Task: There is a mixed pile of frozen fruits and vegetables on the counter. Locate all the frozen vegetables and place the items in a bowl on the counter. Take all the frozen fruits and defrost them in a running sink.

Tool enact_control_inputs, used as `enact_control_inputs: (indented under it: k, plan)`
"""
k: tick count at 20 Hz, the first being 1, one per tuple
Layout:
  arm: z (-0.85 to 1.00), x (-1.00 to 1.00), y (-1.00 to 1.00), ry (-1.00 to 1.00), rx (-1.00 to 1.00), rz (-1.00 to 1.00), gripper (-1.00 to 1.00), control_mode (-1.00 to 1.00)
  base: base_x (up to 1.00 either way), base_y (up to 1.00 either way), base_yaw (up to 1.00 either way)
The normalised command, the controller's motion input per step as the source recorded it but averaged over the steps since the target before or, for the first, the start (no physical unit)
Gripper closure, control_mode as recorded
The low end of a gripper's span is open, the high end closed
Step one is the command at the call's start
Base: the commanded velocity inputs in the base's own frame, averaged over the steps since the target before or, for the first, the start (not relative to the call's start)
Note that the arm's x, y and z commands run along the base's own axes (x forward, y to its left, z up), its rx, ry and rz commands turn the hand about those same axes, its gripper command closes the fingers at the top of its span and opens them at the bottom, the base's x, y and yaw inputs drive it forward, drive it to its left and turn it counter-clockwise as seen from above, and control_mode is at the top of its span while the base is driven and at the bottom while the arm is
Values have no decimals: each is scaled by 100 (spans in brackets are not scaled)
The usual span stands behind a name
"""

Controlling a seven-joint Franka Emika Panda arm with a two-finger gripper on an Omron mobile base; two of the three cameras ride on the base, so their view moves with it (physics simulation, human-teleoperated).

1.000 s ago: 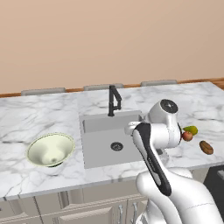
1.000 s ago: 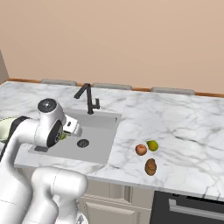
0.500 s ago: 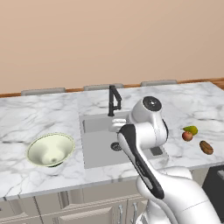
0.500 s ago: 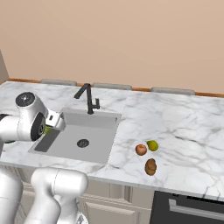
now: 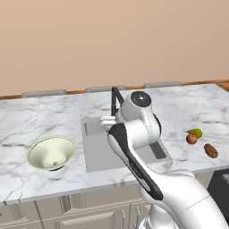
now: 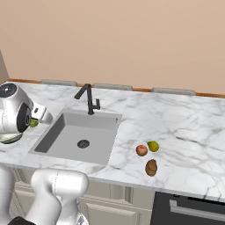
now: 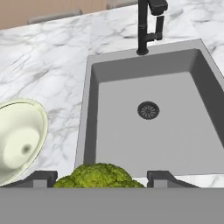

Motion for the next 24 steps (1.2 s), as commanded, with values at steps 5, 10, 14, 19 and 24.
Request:
enact_control_inputs:
  k: [5, 10, 14, 19, 24]
  plan:
    - [27, -8, 40, 0, 0, 1, 100, -100, 0, 0, 0]
    - [24, -4, 33, 0, 2, 3, 100, -100, 0, 0, 0]
    - [5, -3, 36, 1, 1, 6, 100, -100, 0, 0, 0]
    - [0, 0, 46, 5, 0, 12, 100, -100, 0, 0, 0]
    - [-1, 0, 55, 6, 0, 9, 100, -100, 0, 0, 0]
